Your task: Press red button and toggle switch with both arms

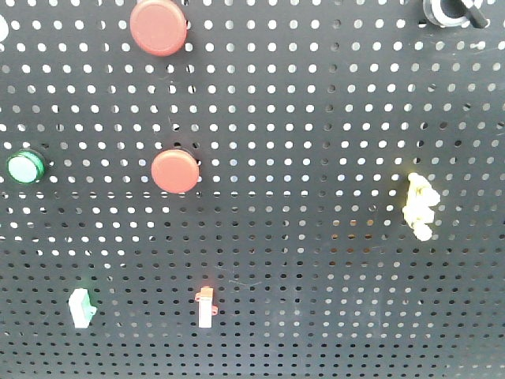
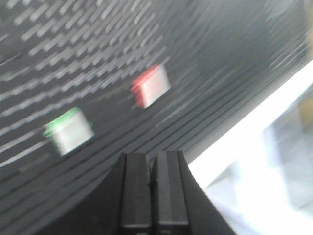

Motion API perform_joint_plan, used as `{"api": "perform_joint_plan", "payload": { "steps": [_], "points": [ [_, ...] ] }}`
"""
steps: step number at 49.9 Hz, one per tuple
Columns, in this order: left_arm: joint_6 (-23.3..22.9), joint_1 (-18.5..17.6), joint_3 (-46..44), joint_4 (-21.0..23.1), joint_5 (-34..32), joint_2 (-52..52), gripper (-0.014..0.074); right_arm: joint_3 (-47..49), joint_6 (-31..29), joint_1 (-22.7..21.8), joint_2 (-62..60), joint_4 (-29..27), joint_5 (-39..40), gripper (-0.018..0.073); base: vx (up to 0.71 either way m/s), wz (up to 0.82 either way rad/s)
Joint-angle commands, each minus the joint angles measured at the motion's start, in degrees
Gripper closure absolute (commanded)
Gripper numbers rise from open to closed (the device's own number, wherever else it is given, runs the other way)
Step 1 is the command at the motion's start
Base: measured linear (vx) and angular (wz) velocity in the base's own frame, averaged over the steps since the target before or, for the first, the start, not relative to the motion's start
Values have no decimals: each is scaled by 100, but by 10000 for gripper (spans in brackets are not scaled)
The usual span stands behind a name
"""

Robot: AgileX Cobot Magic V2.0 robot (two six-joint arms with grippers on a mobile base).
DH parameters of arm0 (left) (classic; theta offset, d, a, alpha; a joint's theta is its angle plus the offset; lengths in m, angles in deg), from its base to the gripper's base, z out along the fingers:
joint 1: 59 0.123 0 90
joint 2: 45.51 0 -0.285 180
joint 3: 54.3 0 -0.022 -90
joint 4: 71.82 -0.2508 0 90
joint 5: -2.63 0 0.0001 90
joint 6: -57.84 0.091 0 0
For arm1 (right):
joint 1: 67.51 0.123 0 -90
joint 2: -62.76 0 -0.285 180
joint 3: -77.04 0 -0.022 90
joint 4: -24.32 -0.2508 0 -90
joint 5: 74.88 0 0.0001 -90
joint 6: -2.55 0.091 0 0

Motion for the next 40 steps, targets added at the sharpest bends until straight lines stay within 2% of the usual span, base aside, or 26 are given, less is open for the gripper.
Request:
{"api": "perform_joint_plan", "payload": {
  "steps": [1,4,7,12,16,18,22,29,40],
  "points": [
    [-762,510,251,-434,-581,156,594,134,11,-26,131,-7,434,562,0,0],
    [-1416,840,639,-621,-723,418,594,134,11,-26,131,-7,434,562,0,0],
    [-2311,1060,1008,-976,-889,685,594,134,11,-26,131,-7,434,562,0,0],
    [-3959,1207,1647,-1815,-1370,918,594,134,6,-26,131,-7,423,562,0,0],
    [-4831,1208,2013,-2196,-1722,912,594,134,6,-26,131,-7,417,562,0,1],
    [-5000,1208,2014,-2313,-1528,912,594,134,6,-26,131,-7,417,562,0,0],
    [-5027,1208,1988,-2452,-1380,912,594,134,6,-26,131,-7,411,562,0,-1],
    [-5045,1208,1993,-2285,-1309,912,594,134,6,-26,131,-7,411,562,0,0],
    [-5045,1208,1988,-2297,-1309,907,594,134,6,-26,131,-7,411,562,0,0]
  ]
}}
